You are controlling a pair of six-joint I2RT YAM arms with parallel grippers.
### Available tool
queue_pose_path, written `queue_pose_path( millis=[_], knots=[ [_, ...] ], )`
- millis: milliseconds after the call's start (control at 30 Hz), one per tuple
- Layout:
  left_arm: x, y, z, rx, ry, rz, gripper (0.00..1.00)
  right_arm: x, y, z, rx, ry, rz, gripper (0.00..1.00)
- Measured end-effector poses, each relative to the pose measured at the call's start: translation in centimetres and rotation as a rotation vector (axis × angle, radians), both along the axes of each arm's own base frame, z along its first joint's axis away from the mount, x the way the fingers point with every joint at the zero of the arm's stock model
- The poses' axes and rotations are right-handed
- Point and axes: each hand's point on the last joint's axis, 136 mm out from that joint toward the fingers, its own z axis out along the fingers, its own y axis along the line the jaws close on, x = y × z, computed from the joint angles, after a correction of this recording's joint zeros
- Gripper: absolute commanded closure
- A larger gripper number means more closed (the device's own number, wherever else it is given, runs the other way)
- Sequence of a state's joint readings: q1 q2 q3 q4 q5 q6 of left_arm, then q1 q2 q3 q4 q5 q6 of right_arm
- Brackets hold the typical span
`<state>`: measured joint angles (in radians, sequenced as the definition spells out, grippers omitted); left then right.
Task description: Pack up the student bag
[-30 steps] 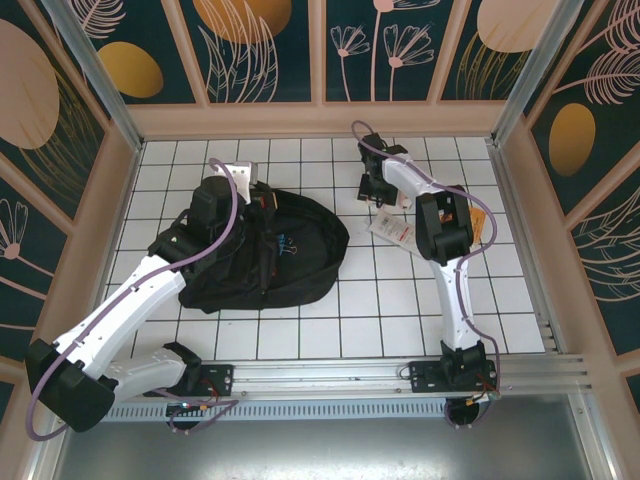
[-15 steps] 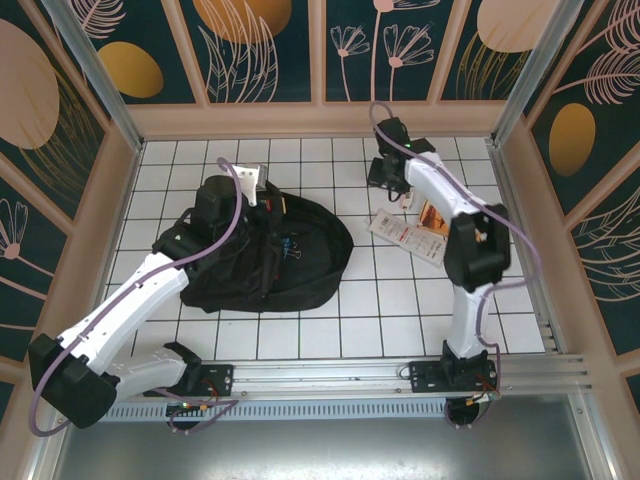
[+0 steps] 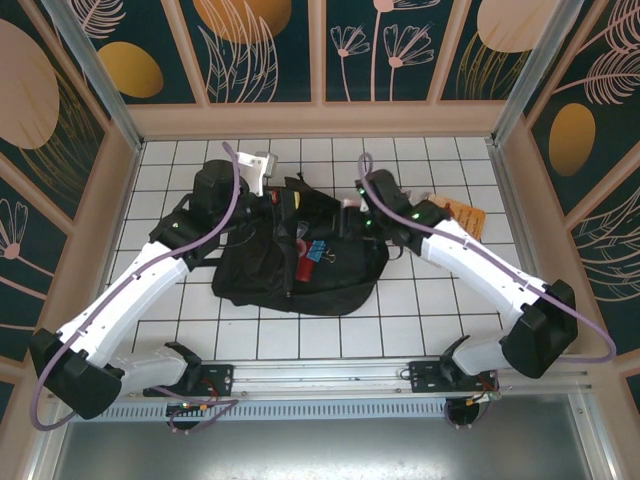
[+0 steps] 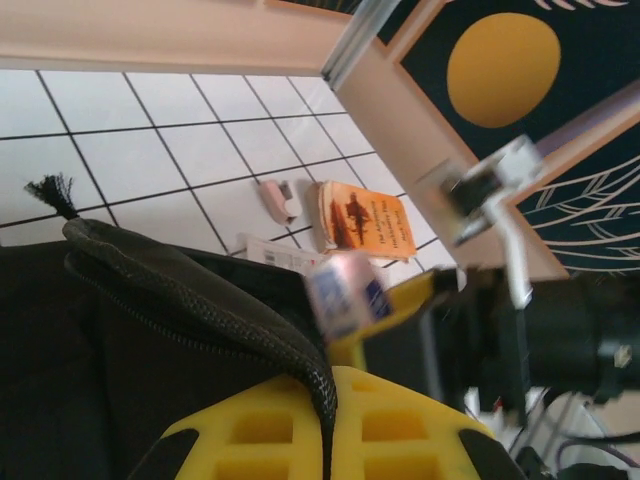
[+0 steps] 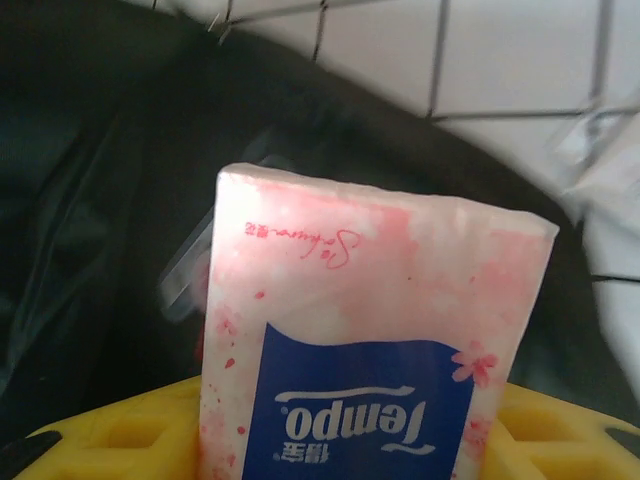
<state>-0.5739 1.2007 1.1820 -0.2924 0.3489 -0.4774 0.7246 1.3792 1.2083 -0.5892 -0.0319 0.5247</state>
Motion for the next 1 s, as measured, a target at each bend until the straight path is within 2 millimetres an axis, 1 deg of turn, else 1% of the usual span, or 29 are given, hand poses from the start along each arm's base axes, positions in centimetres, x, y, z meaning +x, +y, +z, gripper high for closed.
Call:
queue_pose_path(
  millis=[100, 200, 267, 433, 700, 800, 1000],
  knots=[
    [-0.3, -0.4, 1.2, -0.029, -0.002, -0.026, 1.00, -1.8, 2.1, -0.4, 0.015, 0.016, 0.061, 0.47],
    [-0.5, -0.9, 1.9, -0.052, 0.008, -0.052, 1.00, -2.2, 3.5, -1.1, 0.006, 0.039, 0.079, 0.44],
    [-0.5, -1.3, 1.8, -0.061, 0.025, -0.067, 1.00, -1.6, 4.4, -1.7, -0.011, 0.057, 0.071, 0.42],
    [-0.5, -2.0, 1.2, -0.075, 0.071, -0.089, 1.00, 0.7, 6.6, -2.5, -0.043, 0.088, 0.047, 0.39],
    [0.1, -1.6, 1.5, -0.092, 0.082, -0.061, 1.00, 3.7, 10.0, -1.7, -0.018, 0.104, 0.029, 0.33],
    [0.5, -1.1, 1.3, -0.086, 0.085, -0.036, 1.00, 4.5, 10.8, -2.0, -0.008, 0.115, 0.017, 0.33],
    [0.7, -0.9, 1.1, -0.075, 0.083, -0.024, 1.00, 4.6, 11.1, -2.1, 0.007, 0.130, 0.009, 0.32]
  ],
)
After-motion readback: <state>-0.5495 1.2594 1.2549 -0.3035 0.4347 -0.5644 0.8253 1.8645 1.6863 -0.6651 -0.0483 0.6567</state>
